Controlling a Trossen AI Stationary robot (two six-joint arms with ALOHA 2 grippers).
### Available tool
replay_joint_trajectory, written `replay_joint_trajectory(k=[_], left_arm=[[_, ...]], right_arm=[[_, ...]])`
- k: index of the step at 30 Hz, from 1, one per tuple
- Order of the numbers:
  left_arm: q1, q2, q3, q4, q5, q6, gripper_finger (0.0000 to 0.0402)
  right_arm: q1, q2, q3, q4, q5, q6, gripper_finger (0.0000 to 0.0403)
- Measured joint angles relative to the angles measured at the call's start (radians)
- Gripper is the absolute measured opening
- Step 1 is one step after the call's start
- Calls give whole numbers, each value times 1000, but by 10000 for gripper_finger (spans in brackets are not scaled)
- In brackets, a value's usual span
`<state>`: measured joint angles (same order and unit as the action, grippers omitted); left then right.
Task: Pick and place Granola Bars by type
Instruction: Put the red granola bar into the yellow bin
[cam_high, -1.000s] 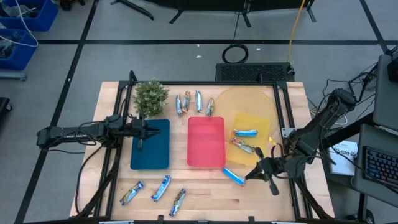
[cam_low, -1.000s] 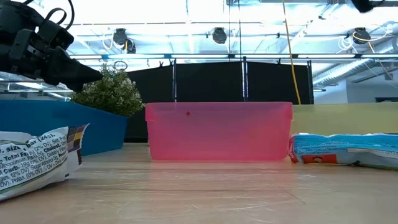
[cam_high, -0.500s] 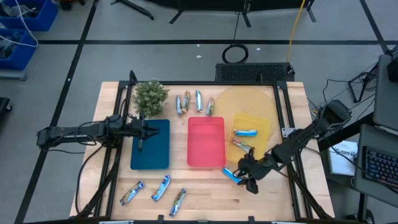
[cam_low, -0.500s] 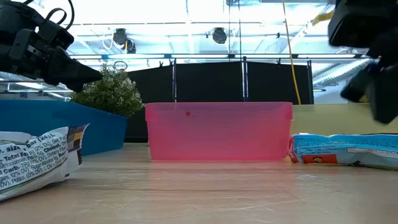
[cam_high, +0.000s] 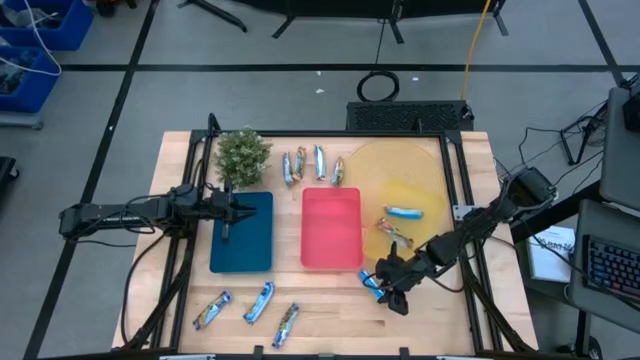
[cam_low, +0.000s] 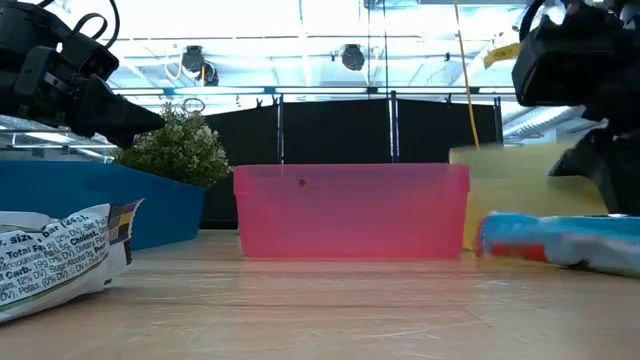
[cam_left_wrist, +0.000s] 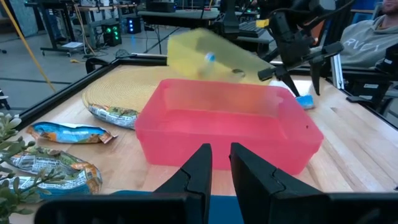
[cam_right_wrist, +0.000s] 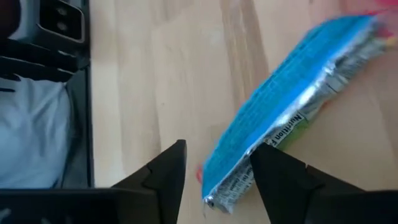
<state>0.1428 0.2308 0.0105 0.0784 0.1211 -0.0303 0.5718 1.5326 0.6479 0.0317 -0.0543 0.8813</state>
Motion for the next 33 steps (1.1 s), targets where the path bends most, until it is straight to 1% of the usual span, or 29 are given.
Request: replay_joint_trajectory(k=[5, 8, 11, 13, 16, 17, 21, 27, 33], left_arm=[[0, 0, 0, 0, 0, 6, 67], [0, 0, 0, 0, 0, 6, 67], [0, 0, 0, 0, 0, 6, 67], [0, 0, 0, 0, 0, 6, 67], [0, 0, 0, 0, 0, 5, 67], [0, 0, 0, 0, 0, 5, 67], [0, 0, 0, 0, 0, 6, 67], [0, 0, 0, 0, 0, 2, 67], [0, 0, 0, 0, 0, 1, 67]], right_arm=[[-12, -4, -7, -15, -32, 3, 150], [-16, -5, -6, -17, -34, 3, 138], [-20, -5, -6, -20, -54, 0, 118], [-24, -5, -6, -18, -86, 0, 90], [-23, -5, -6, 5, -122, -41, 25], [-23, -5, -6, 11, -131, -60, 13], [-22, -6, -6, 47, -133, -92, 2], [-22, -18, -6, 124, -134, -130, 1], [-21, -94, -5, 138, -128, -146, 0]])
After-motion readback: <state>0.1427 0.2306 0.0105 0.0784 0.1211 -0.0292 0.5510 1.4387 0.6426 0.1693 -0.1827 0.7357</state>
